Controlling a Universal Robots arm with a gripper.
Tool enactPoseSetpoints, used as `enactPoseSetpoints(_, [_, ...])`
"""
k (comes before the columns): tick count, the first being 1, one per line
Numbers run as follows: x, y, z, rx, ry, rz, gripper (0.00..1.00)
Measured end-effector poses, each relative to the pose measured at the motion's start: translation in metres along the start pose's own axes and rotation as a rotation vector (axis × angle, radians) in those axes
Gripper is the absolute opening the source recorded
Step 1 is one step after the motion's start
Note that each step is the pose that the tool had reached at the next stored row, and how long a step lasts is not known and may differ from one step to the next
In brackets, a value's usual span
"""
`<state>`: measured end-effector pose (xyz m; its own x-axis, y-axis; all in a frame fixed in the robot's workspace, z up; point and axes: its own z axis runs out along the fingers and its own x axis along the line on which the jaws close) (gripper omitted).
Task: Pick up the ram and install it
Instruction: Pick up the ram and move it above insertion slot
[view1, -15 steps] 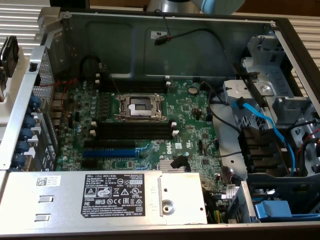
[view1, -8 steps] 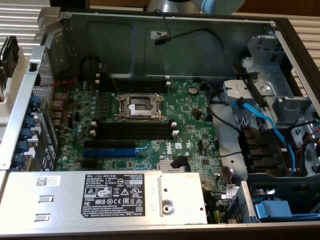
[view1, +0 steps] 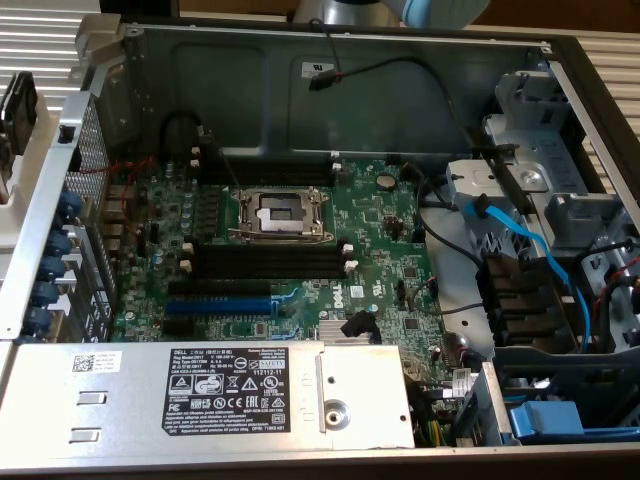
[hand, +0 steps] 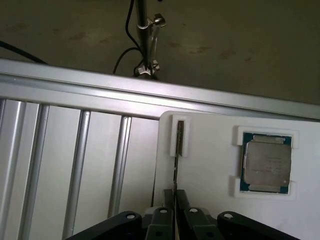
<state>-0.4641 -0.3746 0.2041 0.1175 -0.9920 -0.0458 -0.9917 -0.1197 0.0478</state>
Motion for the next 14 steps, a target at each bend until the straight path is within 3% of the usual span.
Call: enactPoseSetpoints(14, [0.0, 0.0, 0.0, 0.0002, -0.0002, 0.0, 0.12])
